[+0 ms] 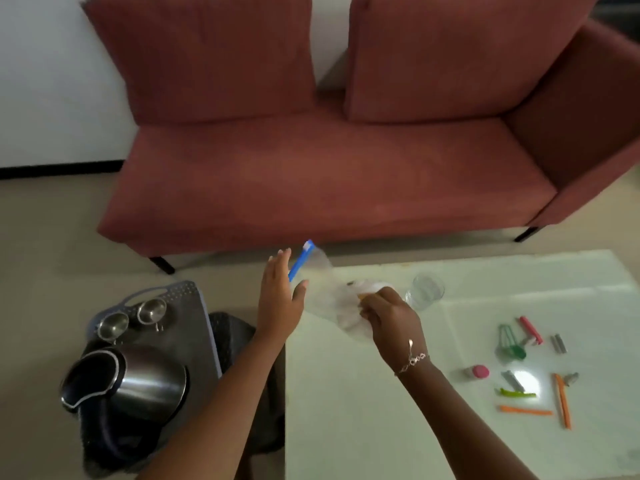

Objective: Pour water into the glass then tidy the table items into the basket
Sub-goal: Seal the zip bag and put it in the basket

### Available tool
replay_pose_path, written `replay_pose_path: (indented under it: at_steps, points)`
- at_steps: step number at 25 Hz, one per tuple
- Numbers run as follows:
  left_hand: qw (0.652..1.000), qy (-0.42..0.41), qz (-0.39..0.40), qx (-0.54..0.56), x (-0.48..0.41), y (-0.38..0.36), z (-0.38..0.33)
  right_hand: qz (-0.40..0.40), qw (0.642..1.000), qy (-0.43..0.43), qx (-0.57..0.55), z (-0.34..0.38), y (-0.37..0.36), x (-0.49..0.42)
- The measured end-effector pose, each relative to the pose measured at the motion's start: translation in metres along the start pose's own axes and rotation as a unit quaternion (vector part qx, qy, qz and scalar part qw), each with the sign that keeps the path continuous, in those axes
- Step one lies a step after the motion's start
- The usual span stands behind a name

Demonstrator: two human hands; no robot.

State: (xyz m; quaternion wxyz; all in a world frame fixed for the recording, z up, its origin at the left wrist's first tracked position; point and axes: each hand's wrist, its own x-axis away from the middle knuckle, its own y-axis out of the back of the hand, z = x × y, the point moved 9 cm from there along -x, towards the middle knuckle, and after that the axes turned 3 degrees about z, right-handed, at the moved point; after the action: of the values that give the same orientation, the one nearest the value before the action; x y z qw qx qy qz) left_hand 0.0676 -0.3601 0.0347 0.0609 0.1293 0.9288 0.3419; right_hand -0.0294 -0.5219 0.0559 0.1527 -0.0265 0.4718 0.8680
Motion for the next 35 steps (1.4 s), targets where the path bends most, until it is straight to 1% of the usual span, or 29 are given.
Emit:
replay_pose_path:
  at_steps: [4,7,11,14,17,21,24,26,28,32,35]
  points:
    - [0.992,-0.060,-0.024,0.111,-0.028,0.048,-0.065,-0.081,0.995,0.044,-0.047,0.020,0.067,-0.015]
    - [0.980,-0.109,-0.051,0.158,-0.029,0.080,-0.112,-0.107,0.989,0.045,-0.088,0.024,0.100,-0.026]
    - [0.968,-0.177,-0.077,0.161,-0.023,0.101,-0.161,-0.107,0.987,0.062,-0.101,0.040,0.132,-0.044]
    - [0.963,-0.212,-0.093,0.139,-0.018,0.107,-0.191,-0.133,0.971,0.060,-0.187,0.060,0.165,-0.063]
    - [0.956,-0.243,-0.100,0.128,-0.011,0.108,-0.214,-0.136,0.953,0.081,-0.259,0.086,0.189,-0.074]
    - [0.952,-0.254,-0.110,0.133,-0.004,0.110,-0.227,-0.136,0.929,0.082,-0.335,0.096,0.199,-0.075]
    - [0.951,-0.257,-0.085,0.150,0.000,0.106,-0.231,-0.137,0.917,0.074,-0.368,0.094,0.197,-0.073]
    - [0.947,-0.271,-0.070,0.156,0.006,0.105,-0.239,-0.138,0.917,0.075,-0.367,0.096,0.194,-0.071]
    - [0.944,-0.281,-0.073,0.155,0.010,0.107,-0.245,-0.140,0.917,0.072,-0.365,0.098,0.191,-0.069]
    - [0.947,-0.275,-0.092,0.140,0.014,0.115,-0.247,-0.127,0.923,0.084,-0.354,0.101,0.190,-0.069]
    - [0.953,-0.268,-0.083,0.114,0.014,0.119,-0.250,-0.130,0.924,0.091,-0.348,0.104,0.191,-0.067]
